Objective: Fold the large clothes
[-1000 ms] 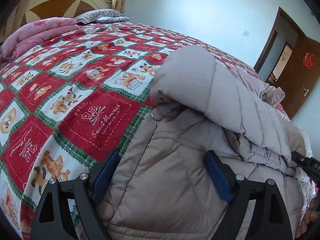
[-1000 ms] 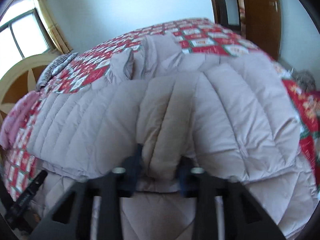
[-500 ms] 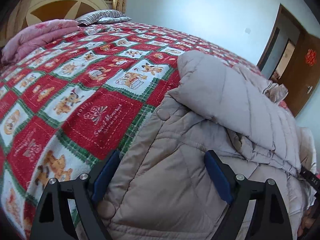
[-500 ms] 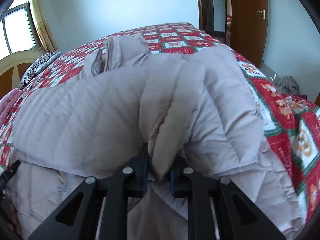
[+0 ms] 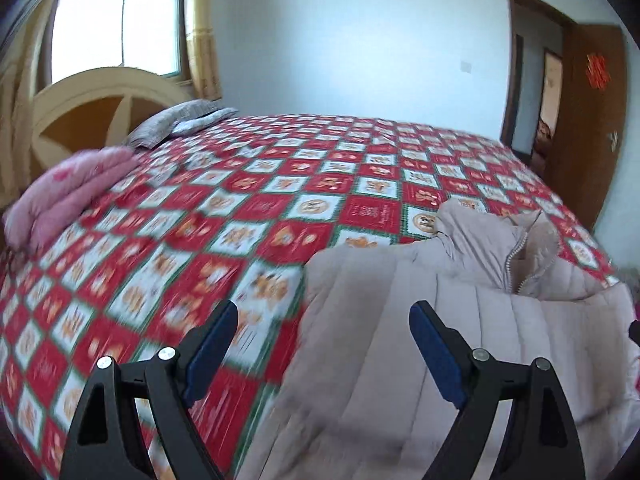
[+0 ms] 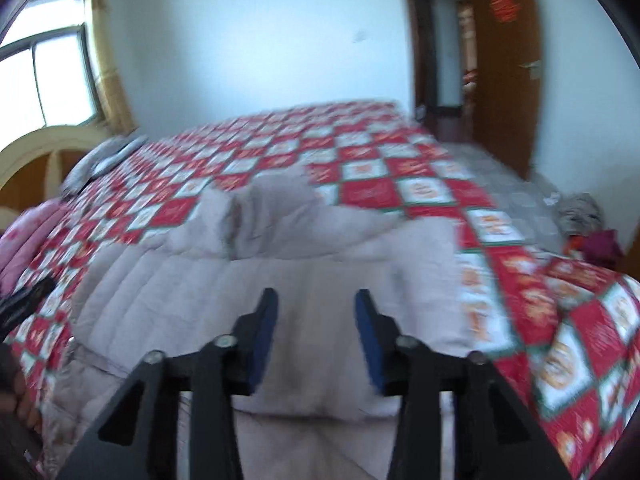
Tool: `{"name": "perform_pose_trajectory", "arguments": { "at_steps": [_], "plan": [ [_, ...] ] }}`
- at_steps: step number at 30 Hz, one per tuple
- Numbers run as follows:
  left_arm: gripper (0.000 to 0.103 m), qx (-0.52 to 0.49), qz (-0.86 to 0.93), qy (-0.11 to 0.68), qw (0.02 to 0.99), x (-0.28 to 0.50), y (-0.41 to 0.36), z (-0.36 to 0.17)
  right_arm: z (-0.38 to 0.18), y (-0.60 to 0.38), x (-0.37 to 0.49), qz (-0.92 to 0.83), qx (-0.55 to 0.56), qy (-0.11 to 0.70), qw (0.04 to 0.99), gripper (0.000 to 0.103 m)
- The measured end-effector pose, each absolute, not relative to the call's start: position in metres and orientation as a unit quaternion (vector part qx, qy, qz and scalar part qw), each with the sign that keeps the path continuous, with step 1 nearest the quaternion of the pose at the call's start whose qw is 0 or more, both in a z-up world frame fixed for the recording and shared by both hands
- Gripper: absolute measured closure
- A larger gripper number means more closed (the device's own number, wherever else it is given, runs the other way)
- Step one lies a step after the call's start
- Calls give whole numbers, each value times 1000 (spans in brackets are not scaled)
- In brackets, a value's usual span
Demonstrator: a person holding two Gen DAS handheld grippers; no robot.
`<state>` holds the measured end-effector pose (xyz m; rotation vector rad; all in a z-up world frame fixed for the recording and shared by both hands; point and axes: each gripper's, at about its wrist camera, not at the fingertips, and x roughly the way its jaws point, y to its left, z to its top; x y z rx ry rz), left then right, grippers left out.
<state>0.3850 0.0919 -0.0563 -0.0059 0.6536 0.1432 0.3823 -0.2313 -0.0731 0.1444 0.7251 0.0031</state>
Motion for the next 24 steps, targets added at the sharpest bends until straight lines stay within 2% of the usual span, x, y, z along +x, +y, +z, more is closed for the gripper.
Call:
{"name": "perform_pose_trajectory", "arguments": {
  "at_steps": [2,4,7,11,18,21,22,23,24],
  "plan": [
    [15,15,95,340,935,404,87,-71,-92,-229,403,0,66,381,922,78],
    [15,11,99,360,928,417,87,-89,-115,-228,415,-4,63,403,913,80],
    [13,-3,106,376,920,421,96,-128,-137,-233,414,-7,40,403,914,88],
    [2,-38,104,401,910,429,105,-147,-146,-234,410,-4,43,387,921,88],
    [1,-10,133,388,912,425,94,-144,-142,-233,414,0,45,392,919,86],
    [1,-24,162,335,928,406,101,-130,-125,-232,419,-1,56,411,910,76],
    [1,-33,164,309,936,398,103,-124,-113,-233,420,6,72,400,914,64],
    [1,-37,165,286,943,390,103,-119,-96,-232,423,12,83,379,921,48],
    [1,-34,166,274,947,386,101,-117,-84,-230,427,12,83,367,927,38]
  ]
}}
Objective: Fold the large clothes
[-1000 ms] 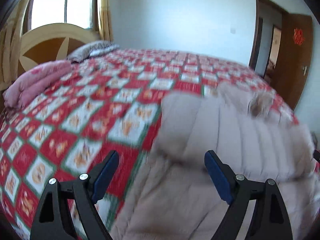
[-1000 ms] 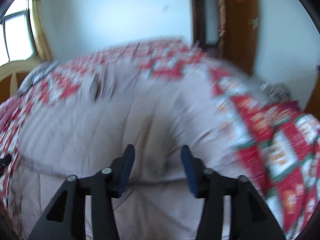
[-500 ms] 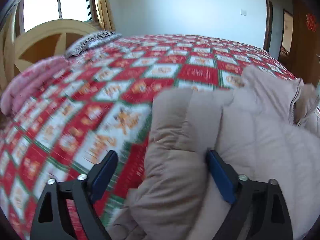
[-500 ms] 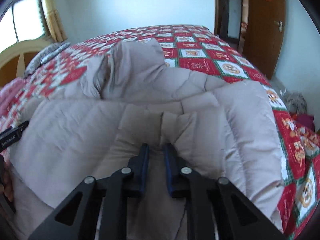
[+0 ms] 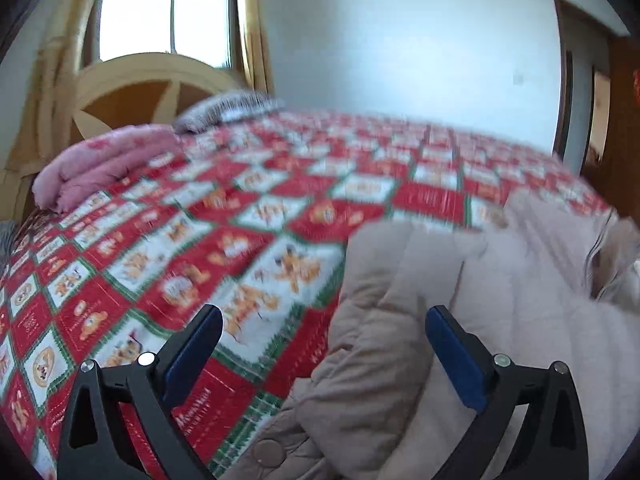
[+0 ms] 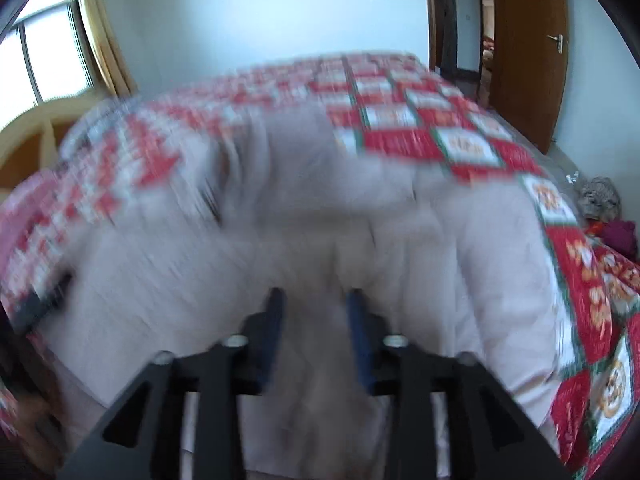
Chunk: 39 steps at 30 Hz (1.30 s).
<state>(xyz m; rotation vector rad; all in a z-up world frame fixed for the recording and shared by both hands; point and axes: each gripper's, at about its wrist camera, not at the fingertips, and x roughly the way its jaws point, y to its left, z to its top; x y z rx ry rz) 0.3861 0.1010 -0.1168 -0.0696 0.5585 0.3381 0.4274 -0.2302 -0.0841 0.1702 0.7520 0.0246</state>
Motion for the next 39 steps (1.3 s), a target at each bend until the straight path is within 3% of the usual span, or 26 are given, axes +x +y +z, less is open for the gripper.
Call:
{"name": "perform_pose_trajectory", "arguments": {
  "at_steps": [1,6,12,13,14,15,17,24,27,32,36,39],
  "plan": [
    [1,-22,166,275,947,388,97,-117,-72,-227,438,6,77,360,930,27],
    [1,11,162,314,935,405,89,-125,-51,-220,521,-4,113,396,911,28],
    [1,15,161,323,932,408,86,-130,-77,-219,592,-23,141,461,876,30],
    [1,17,159,325,932,409,85,-131,-85,-220,596,-27,136,480,866,45],
    [1,16,158,326,932,410,85,-131,-92,-222,595,-24,141,491,859,75],
    [1,14,157,327,932,410,86,-131,-97,-226,591,-19,149,499,853,87],
    [1,6,153,332,931,412,88,-132,-99,-240,575,-27,154,497,854,92],
    [1,-5,137,339,931,414,89,-133,-133,-285,496,-49,148,478,864,97],
    [1,-9,96,337,936,411,86,-128,-144,-286,477,-37,118,411,903,100],
    [1,-2,-3,310,951,414,58,-80,-144,-283,472,-37,109,384,916,99],
    [1,-34,-78,328,941,463,16,-41,-145,-286,472,-27,124,377,917,99],
    [1,-63,-113,380,916,514,-10,-44,-146,-285,474,-24,129,375,918,99]
  ]
}}
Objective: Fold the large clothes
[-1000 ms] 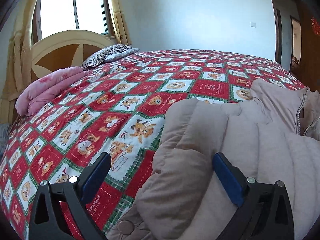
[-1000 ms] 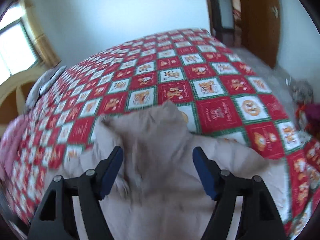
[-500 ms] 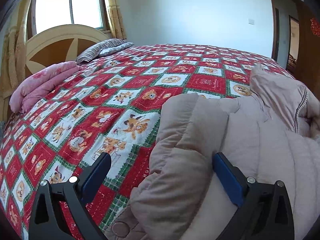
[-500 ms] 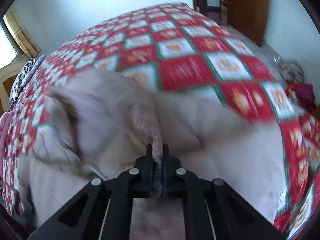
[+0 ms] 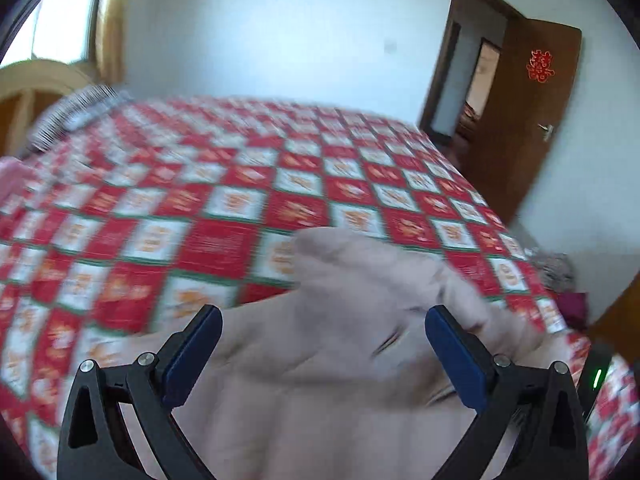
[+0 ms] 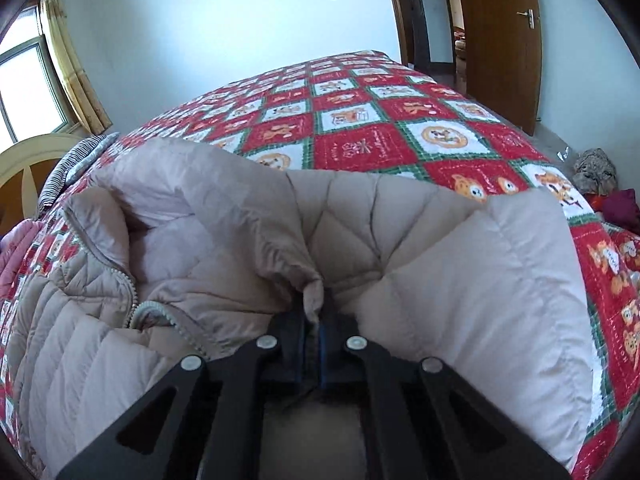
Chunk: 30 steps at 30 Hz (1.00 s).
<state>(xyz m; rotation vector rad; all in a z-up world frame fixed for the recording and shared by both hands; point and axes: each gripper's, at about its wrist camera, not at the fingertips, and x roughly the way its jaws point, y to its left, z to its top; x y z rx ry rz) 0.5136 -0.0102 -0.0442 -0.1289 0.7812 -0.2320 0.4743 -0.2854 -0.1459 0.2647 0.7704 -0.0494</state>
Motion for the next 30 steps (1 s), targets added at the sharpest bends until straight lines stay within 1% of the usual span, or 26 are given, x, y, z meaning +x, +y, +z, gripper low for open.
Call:
{"name": "perform_pose_trajectory", "arguments": {
  "at_steps": [1,4,6,7,8,11,14,16,19,22,25,28,30],
  "plan": [
    [1,-61,-113,418,899,537,-23,-56,-146,-286,474,-22,132,373,918,99],
    [2,-45,-70,479,874,570,-41,-92,-147,-288,472,-17,142,369,918,99],
    [39,-35,-32,484,874,576,-38,-104,-148,-290,472,-14,148,368,918,99],
    [85,-48,-32,491,869,578,-31,-110,-148,-290,472,-13,150,368,918,99],
    [89,-64,-38,496,865,576,-25,-113,-148,-290,472,-13,152,368,917,99],
    [95,-70,-40,461,884,551,-11,-101,-149,-291,472,-12,158,367,917,99],
    [95,-44,-41,428,902,519,-8,-92,-149,-293,471,-10,166,366,916,99],
    [95,-45,-30,428,902,513,-1,-102,-150,-294,472,-10,167,367,915,99],
    [95,-82,-15,448,890,515,18,-136,-150,-293,473,-12,164,368,915,99],
    [92,-118,-12,414,903,505,30,-154,-150,-292,474,-15,163,369,915,99],
    [92,-119,-3,409,905,504,29,-155,-151,-292,475,-16,163,371,914,99],
    [92,-131,-8,402,906,502,33,-155,-146,-293,473,-10,166,375,912,95],
    [92,-143,-10,395,907,499,37,-155,-129,-299,460,-17,182,350,919,92]
  ]
}}
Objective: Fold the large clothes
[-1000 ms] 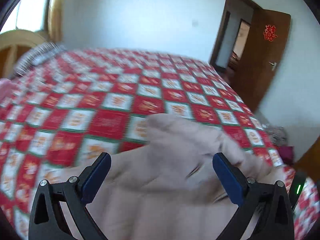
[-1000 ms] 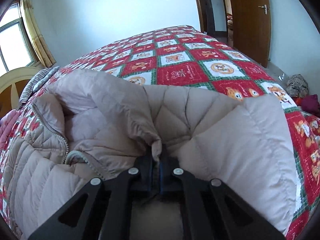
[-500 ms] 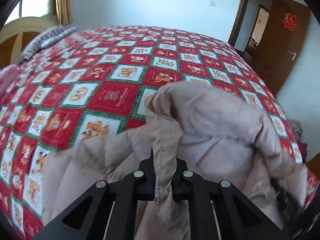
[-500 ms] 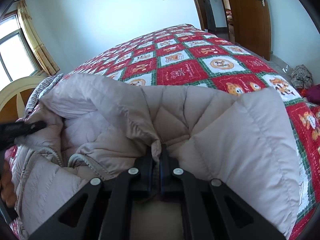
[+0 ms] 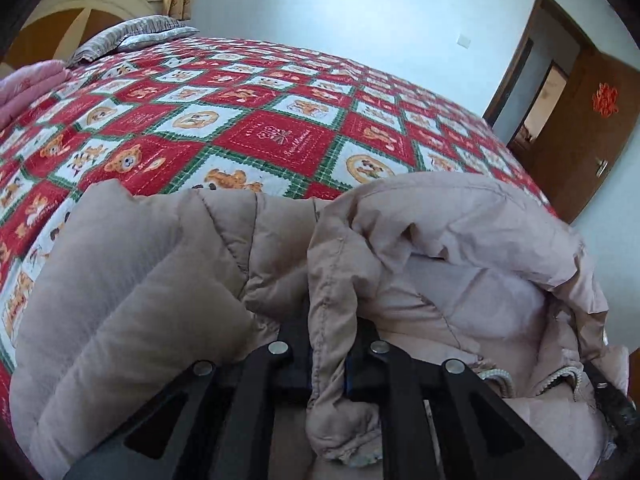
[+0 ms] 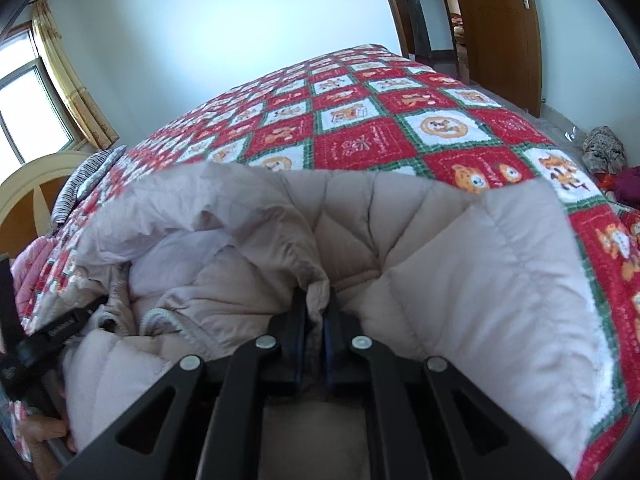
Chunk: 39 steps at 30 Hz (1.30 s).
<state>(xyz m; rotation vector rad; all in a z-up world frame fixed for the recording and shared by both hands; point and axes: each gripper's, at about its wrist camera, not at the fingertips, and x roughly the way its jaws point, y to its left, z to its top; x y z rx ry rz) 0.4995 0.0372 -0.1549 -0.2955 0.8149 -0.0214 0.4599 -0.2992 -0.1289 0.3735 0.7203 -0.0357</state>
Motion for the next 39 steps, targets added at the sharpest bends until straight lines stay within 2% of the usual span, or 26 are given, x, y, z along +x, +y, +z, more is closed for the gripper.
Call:
{"name": "perform_pose_trajectory", "arguments": {
  "at_steps": [1,3,7,9,11,13,15,17,21,25,31,33,35,39],
  "plan": [
    [92,-142,-10,393,908,499,37,-155,-112,-304,447,-27,194,310,930,85],
    [92,-129,-4,391,911,499,32,-154,-82,-306,436,-44,200,256,945,84],
    [91,-105,6,388,916,498,26,-152,-57,-285,493,-29,175,287,941,85],
    [91,-108,4,387,916,497,27,-152,-63,-274,525,-16,179,315,932,85],
    [91,-113,1,386,916,496,30,-153,-86,-262,556,18,186,385,904,85],
    [91,-117,-1,385,915,495,31,-153,-112,-249,560,28,165,448,878,85],
    [91,-121,-4,385,915,496,32,-153,-132,-243,548,40,147,470,869,88],
    [91,-129,-12,384,914,495,34,-152,-143,-242,531,49,110,446,887,93],
    [91,-144,-30,388,910,489,39,-145,-152,-250,522,54,127,413,900,95],
    [86,-87,-42,381,920,465,31,-118,-151,-245,519,50,110,407,905,95],
    [85,-65,-100,332,936,454,12,-60,-150,-244,528,50,112,403,907,95],
    [82,-62,-120,313,940,472,-8,-43,-150,-243,527,48,108,401,908,95],
    [65,-51,-142,311,938,501,-32,-41,-150,-243,527,48,107,400,909,95],
    [64,-19,-120,349,929,540,-54,-83,-150,-245,527,52,114,398,909,95]
  ]
}}
